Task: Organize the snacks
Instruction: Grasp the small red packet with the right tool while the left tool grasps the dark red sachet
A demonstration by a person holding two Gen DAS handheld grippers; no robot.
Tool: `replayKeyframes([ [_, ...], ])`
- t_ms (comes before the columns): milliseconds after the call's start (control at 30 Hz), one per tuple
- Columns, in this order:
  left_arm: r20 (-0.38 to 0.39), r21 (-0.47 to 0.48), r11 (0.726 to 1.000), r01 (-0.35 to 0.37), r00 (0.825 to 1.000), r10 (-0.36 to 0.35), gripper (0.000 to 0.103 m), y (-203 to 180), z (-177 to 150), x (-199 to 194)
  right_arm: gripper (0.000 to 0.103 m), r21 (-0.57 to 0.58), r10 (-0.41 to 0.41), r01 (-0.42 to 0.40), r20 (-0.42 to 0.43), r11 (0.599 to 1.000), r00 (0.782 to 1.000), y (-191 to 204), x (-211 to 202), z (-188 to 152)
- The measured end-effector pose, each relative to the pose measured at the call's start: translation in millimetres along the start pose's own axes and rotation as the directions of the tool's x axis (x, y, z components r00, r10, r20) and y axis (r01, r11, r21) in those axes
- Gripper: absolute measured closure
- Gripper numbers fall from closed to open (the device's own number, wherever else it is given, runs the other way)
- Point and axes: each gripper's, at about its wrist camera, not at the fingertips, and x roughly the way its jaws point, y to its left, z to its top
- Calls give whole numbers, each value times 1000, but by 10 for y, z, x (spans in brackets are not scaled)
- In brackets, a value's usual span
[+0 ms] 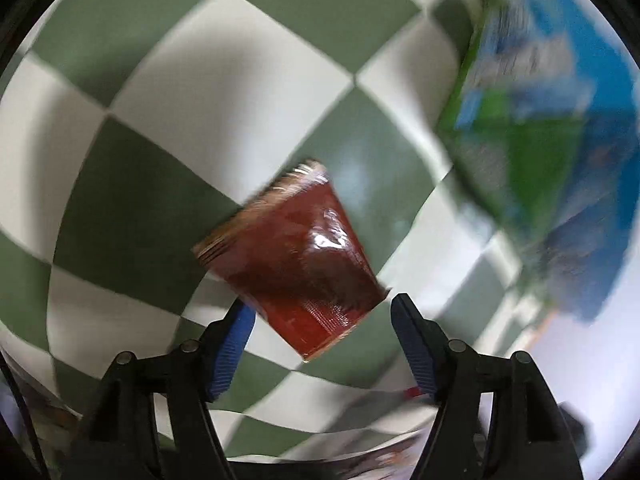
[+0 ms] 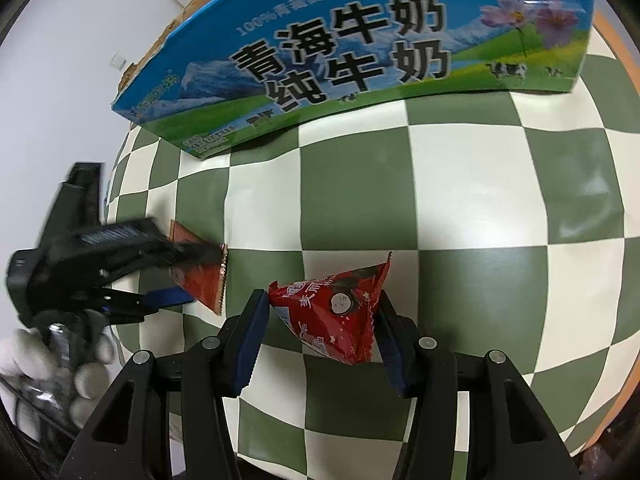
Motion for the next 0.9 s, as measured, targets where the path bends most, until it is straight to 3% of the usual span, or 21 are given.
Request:
replayKeyframes([
  [67,36,-58,998,29,999,-27,34,72,53,-55,48,11,1,-1,4,1000,1000,-42,-17,3],
  [200,27,-132,991,0,1000,4,34,54,179,141,48,25,5,-5,1,1000,1000,-95,-18,30],
  [300,36,-9,995,-103,994,103,32,-203,151,277,48,10,-10,10,2,1000,1000,-102,-39,32],
  [333,54,94,983,-158,987,153,32,-335,84,306,48,6,-14,14,0,1000,1000,-95,-39,26],
  [400,98,274,929,-249,968,231,37,-540,-85,377,48,-8,-27,27,-5,1000,1000,-84,-49,4],
  [433,122,376,875,-304,953,278,41,-621,-217,419,48,-22,-41,40,-9,999,999,-75,-53,-16],
  [500,128,484,804,-346,937,326,42,-661,-417,504,48,-49,-63,62,-17,997,998,-61,-58,-57],
  [567,126,518,777,-357,931,344,42,-626,-513,563,48,-76,-84,81,-32,994,996,-46,-37,-85],
  [600,127,519,777,-355,932,341,41,-616,-512,576,48,-84,-91,87,-39,993,995,-39,-14,-95],
  [733,82,407,868,-284,958,274,38,-583,-357,604,48,-109,-107,98,-73,989,992,-24,128,-115],
  [800,78,354,900,-256,967,244,39,-526,-298,552,48,-126,-119,108,-77,986,990,-12,186,-111],
  [833,89,345,901,-262,965,247,48,-511,-297,526,48,-130,-121,110,-80,985,989,-8,199,-112],
  [900,113,372,885,-278,960,254,49,-470,-298,438,48,-140,-125,113,-76,984,989,2,184,-114],
])
